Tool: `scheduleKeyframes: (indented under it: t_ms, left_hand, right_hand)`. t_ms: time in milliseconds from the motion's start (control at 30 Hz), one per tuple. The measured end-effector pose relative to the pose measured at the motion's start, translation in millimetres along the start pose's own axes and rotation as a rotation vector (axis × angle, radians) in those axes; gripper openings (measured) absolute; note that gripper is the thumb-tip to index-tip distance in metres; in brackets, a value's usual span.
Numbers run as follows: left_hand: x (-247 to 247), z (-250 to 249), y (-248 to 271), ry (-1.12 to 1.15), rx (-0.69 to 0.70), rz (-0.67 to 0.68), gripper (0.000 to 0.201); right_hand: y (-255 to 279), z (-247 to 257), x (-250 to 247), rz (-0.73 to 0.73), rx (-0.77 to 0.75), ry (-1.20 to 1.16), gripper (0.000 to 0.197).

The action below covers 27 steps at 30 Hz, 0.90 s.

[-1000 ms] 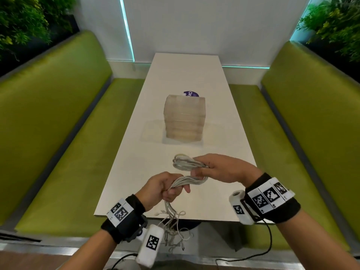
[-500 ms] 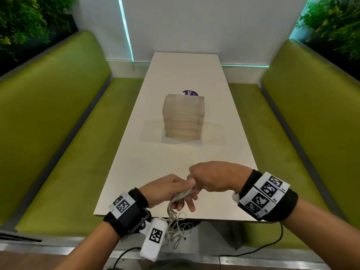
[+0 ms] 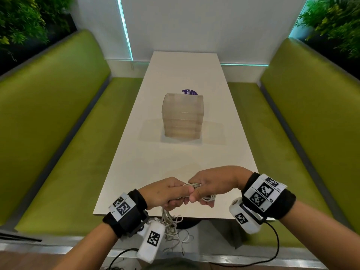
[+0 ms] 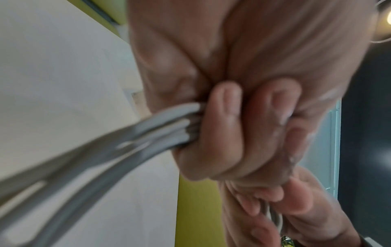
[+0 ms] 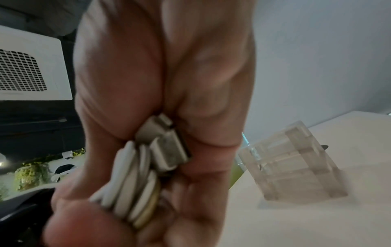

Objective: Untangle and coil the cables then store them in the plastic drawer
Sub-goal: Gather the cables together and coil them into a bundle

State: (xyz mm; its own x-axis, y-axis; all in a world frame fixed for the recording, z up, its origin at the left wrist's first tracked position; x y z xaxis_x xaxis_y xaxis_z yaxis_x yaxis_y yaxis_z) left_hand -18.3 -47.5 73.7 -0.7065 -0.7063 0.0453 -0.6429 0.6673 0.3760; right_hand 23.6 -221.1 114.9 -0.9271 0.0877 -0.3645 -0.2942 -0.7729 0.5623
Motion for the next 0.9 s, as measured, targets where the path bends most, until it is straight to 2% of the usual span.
scheduleKeyframes:
  t_ms: [300,433,533,600,733,767,867,900]
  left_hand:
    - [-3,0,-7,-0.155,-0.007,0.018,0.036]
    - [-7,4,-12,-0.208,0.006,0.019,0.035]
    - [-6,5,-12,-0.206,0.005,0.039,0.037]
    - [-6,3,-12,-0.164,0.033,0.032,0.042]
    - [-11,6,-9,-0.074,0.109,0.012,0.072]
    - [-13,10,-8,-0.075,0.121,-0.026,0.070]
    - [-16,20,-5,-0.009,0.227,-0.204,0.032]
    - [-16,19,-5,0.013,0.260,-0.257,0.027]
  right_hand:
    - [-8,-8,2,-0.056,0.031,0.151,0.007]
    - [-12,-12,3,-0.106,0.062,0.228,0.018]
    - [-10,-11,4,-0.124,0.077,0.275,0.016]
    - [-7,-7,-1,-0.141,0.090,0.348,0.014]
    - [10,7,-26,-0.233,0.077,0.429,0.015]
    - [17,10,-34,-0.270,0.068,0.430,0.015]
    - [32,16,-53,-0.352,0.057,0.420,0.019]
    - [35,18,-57,-0.367,0.055,0.418,0.021]
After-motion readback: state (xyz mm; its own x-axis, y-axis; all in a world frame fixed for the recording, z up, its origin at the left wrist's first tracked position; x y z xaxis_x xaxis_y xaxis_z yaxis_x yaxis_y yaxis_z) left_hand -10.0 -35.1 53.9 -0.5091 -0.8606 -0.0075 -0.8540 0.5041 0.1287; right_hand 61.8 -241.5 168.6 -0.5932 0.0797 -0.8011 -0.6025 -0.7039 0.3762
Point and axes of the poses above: each hand's wrist, its own y-axis away from the middle knuckle, its own x-axis out of the palm, z = x × y, the point moved 1 cm from there along -y, towards the middle knuckle, and after that the axes turned 3 degrees about y, right-handed, at the moved point
